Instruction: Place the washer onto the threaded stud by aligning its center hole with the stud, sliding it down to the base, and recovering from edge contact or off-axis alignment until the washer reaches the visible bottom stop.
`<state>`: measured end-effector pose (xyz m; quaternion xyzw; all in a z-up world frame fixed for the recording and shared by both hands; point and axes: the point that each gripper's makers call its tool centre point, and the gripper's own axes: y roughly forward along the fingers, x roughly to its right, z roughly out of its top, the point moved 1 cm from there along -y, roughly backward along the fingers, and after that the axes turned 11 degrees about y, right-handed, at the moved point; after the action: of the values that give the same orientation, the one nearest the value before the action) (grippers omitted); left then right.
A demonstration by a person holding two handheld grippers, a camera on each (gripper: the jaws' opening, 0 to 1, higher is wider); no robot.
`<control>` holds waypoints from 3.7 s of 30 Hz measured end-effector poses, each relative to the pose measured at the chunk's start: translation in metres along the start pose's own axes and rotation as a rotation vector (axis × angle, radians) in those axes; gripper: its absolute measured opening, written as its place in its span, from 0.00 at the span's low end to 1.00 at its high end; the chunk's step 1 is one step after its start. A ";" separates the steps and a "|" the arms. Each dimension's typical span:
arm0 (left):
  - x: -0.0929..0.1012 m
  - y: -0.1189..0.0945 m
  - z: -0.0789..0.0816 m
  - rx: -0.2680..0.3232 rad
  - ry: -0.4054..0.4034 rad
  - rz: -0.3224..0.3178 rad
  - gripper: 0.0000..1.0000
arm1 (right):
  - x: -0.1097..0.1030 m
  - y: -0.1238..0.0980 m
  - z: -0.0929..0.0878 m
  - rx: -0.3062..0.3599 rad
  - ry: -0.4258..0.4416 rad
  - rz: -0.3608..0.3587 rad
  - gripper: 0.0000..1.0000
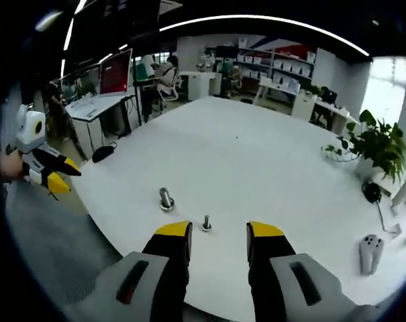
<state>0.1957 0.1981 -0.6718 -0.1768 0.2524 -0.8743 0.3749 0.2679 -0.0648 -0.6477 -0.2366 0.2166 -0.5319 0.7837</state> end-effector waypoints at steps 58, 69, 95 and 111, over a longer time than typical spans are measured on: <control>-0.013 -0.006 0.008 0.043 0.001 0.085 0.33 | 0.021 -0.043 -0.018 0.096 0.143 -0.087 0.37; -0.011 -0.004 0.008 0.039 0.000 0.074 0.33 | 0.039 -0.036 -0.025 0.080 0.133 -0.096 0.37; -0.016 -0.006 0.011 0.058 -0.022 0.089 0.33 | 0.045 -0.035 -0.024 0.092 0.123 -0.128 0.36; -0.019 -0.007 0.011 0.052 -0.013 0.115 0.33 | 0.023 -0.035 -0.020 0.105 0.109 -0.042 0.36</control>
<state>0.2094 0.2136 -0.6613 -0.1579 0.2367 -0.8565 0.4306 0.2383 -0.1005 -0.6441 -0.1704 0.2260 -0.5710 0.7706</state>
